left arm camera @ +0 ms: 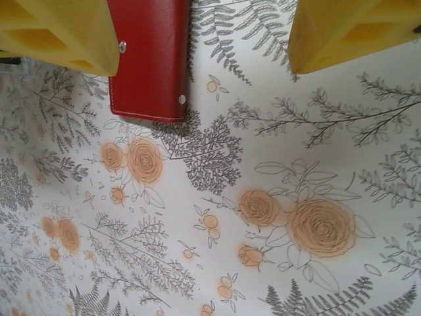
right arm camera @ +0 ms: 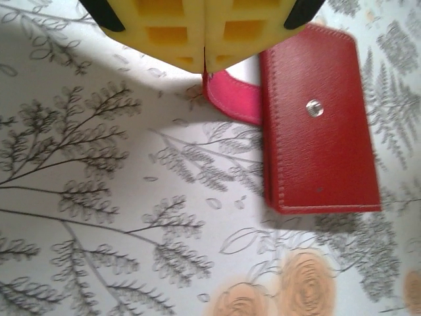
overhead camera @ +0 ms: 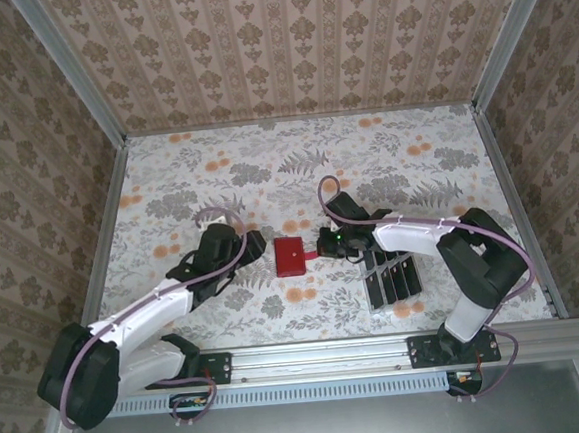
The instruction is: Put the credit cards into the card holder
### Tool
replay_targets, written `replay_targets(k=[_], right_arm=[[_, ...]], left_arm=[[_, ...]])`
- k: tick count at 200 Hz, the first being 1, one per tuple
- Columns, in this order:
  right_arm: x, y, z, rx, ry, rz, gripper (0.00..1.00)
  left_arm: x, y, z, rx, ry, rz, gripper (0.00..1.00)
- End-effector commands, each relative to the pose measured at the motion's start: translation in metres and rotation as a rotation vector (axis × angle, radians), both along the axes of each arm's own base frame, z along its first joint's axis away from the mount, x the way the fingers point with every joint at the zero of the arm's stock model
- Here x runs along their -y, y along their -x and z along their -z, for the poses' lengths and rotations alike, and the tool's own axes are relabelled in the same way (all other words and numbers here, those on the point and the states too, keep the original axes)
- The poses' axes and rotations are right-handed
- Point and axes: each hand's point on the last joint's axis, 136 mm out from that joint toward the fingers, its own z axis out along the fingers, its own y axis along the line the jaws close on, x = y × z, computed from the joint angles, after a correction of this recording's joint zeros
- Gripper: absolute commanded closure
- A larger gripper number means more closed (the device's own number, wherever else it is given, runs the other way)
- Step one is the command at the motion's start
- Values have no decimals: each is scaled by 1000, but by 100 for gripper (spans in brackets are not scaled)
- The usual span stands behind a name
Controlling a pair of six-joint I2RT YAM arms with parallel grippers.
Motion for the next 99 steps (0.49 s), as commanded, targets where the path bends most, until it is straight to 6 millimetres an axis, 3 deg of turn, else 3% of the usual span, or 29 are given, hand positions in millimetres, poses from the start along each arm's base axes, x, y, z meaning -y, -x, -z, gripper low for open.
replay_targets(k=[1,19,47,99], right_arm=[[-30,-7,-60,93,-133,-59,100],[-40,-6,-82,125,-157,-86,100],[-50,-3,-101,154,-189,-100,100],[-44,-4,-85,142,-143,-80,100]], left_arm=[[10,-1,3,-13,-18,41,30],[15,0,5,-18,-15,56,30],[19,1,6,-17,-15,75,29],[19,2,5,-11,-19,81,29]])
